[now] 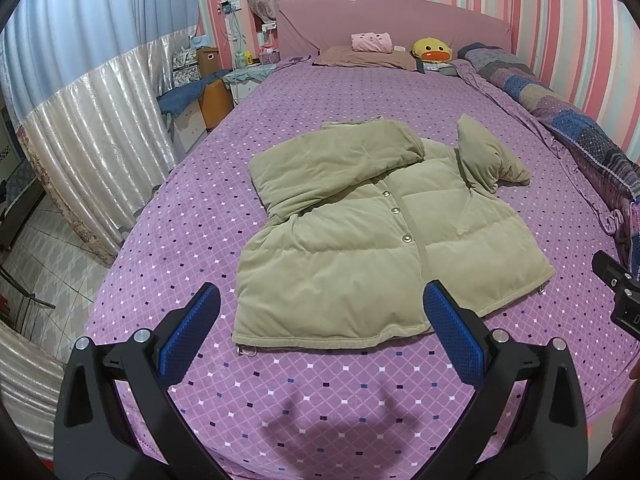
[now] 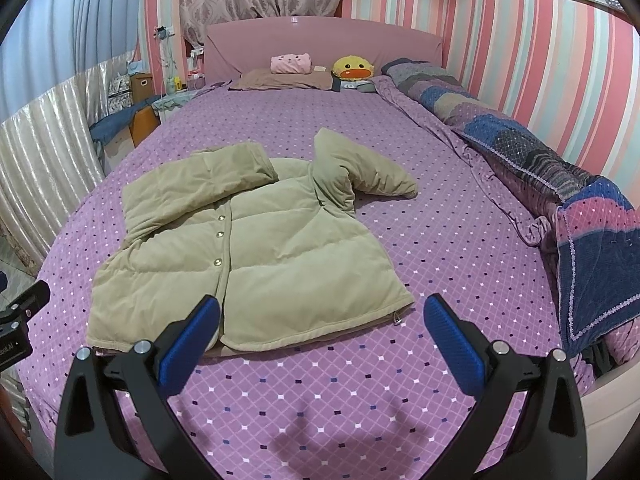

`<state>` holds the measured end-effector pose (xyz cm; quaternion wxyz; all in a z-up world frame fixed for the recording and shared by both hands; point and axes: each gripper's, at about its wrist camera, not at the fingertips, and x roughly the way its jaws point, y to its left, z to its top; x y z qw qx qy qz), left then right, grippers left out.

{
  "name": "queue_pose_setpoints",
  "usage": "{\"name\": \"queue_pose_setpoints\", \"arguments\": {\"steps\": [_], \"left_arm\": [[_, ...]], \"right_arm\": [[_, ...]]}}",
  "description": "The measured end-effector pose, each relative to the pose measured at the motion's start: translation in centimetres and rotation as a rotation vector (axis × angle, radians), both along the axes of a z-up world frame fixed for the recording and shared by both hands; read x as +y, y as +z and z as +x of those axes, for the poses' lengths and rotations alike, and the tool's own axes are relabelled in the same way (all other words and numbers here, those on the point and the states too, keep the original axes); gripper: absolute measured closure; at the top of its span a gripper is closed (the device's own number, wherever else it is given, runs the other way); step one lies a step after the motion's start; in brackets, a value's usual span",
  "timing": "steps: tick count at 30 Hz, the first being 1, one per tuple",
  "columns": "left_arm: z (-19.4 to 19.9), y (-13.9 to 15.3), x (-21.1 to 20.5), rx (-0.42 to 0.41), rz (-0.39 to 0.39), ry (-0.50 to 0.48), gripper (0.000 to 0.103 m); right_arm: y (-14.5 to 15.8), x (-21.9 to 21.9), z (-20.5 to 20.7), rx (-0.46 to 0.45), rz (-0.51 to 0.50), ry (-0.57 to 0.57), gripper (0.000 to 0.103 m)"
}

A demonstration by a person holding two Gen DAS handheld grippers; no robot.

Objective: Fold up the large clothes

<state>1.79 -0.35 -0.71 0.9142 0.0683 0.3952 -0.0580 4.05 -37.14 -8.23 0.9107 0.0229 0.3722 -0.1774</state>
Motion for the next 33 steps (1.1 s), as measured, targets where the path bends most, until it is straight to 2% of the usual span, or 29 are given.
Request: {"name": "queue_pose_setpoints", "arguments": {"steps": [15, 33], "left_arm": [[0.1, 0.0, -0.1, -0.004, 0.001, 0.004, 0.003], [1.1, -1.6, 0.9, 0.018, -0.007, 0.028, 0.003]], "right_arm": [[0.0, -0.2, 0.3, -0.001, 0.004, -0.001, 0.001], [-1.2, -0.3, 1.2, 0.009, 0.013, 0.008, 0.001]]}}
